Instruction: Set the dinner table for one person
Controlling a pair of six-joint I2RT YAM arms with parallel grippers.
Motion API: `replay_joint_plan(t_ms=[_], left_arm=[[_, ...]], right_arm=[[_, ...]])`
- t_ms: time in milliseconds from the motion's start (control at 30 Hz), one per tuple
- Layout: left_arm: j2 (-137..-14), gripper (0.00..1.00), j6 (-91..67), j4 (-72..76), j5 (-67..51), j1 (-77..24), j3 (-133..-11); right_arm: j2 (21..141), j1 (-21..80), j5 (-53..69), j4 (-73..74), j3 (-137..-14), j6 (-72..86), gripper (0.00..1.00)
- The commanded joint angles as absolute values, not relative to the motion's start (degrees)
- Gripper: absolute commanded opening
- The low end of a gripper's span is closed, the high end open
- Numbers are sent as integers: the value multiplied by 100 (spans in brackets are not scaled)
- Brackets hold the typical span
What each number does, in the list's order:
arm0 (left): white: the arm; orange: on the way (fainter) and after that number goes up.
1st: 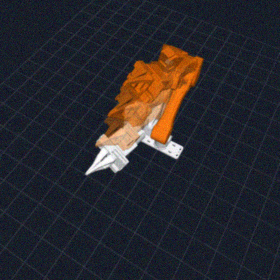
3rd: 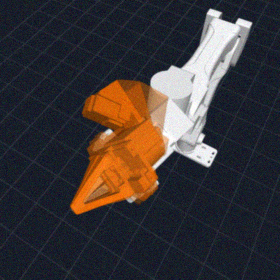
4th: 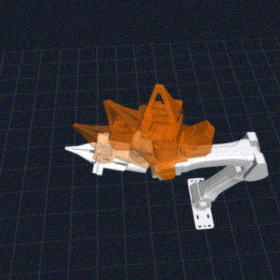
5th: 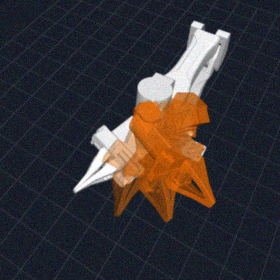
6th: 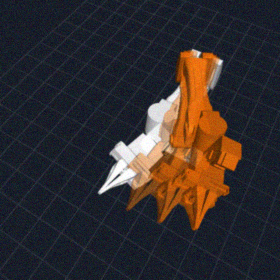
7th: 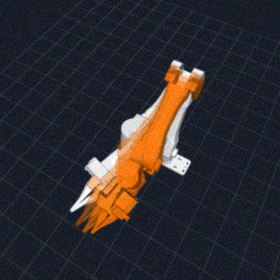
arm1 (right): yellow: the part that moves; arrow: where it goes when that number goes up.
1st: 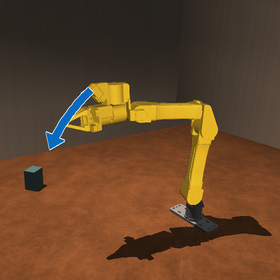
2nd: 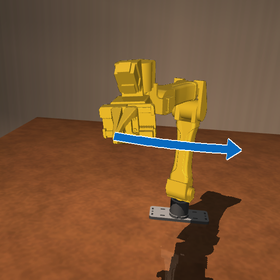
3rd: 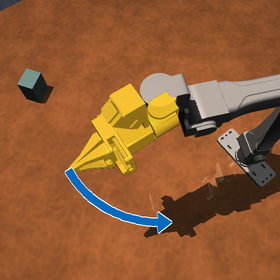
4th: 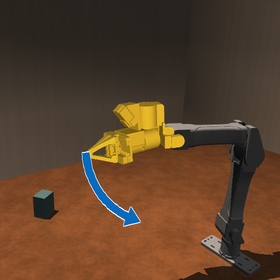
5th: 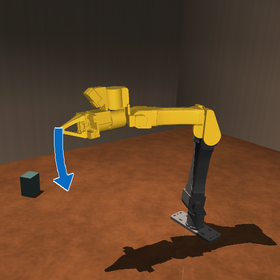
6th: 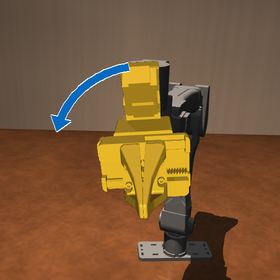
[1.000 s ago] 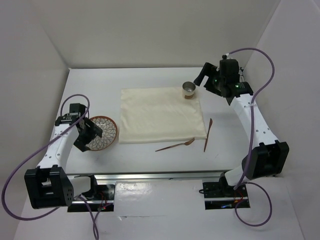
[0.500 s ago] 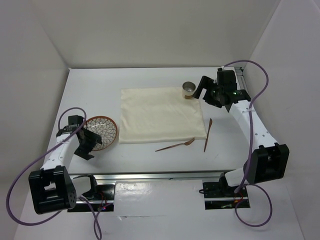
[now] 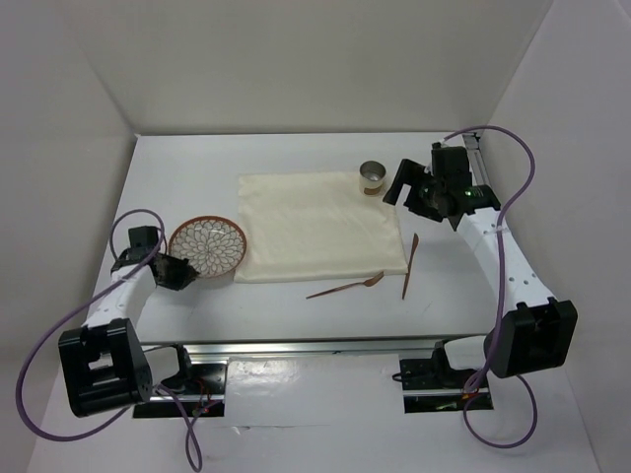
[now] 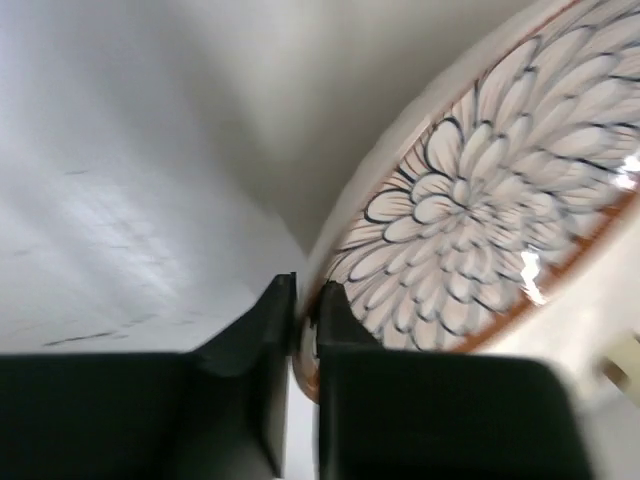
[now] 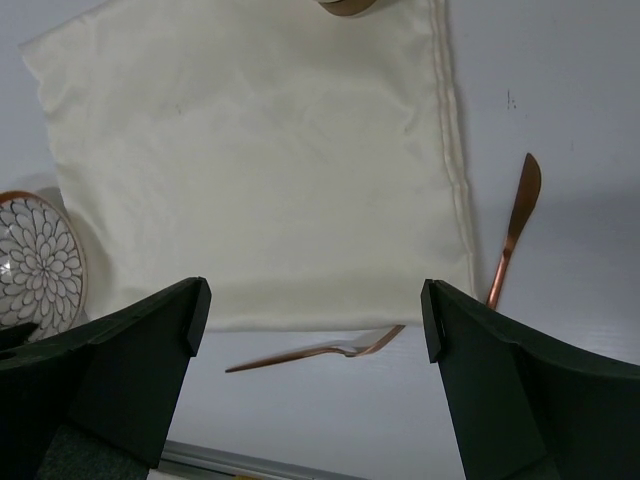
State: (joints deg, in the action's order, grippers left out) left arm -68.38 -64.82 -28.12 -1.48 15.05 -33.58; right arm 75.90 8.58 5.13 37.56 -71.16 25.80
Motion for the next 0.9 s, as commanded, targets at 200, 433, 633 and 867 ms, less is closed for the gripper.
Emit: replay_joint_plan(t_ms=[200, 433, 633, 867], left_arm=[[-6224, 0, -5977, -3427, -308, 1723, -4411], [-6160, 0, -5415, -3095, -1395, 1636, -5377], [-6696, 0, -4950, -1910, -2159, 459, -5589], [-8506, 0, -4781, -1486, -2365, -1027, -6818]], right_arm=[[7260, 782, 431, 4025, -7093, 2496, 100], [7207, 782, 431, 4078, -7041, 2549, 100], [7207, 782, 431, 4078, -6987, 2549, 100], [7137, 782, 361, 4078, -6935, 2549, 100]])
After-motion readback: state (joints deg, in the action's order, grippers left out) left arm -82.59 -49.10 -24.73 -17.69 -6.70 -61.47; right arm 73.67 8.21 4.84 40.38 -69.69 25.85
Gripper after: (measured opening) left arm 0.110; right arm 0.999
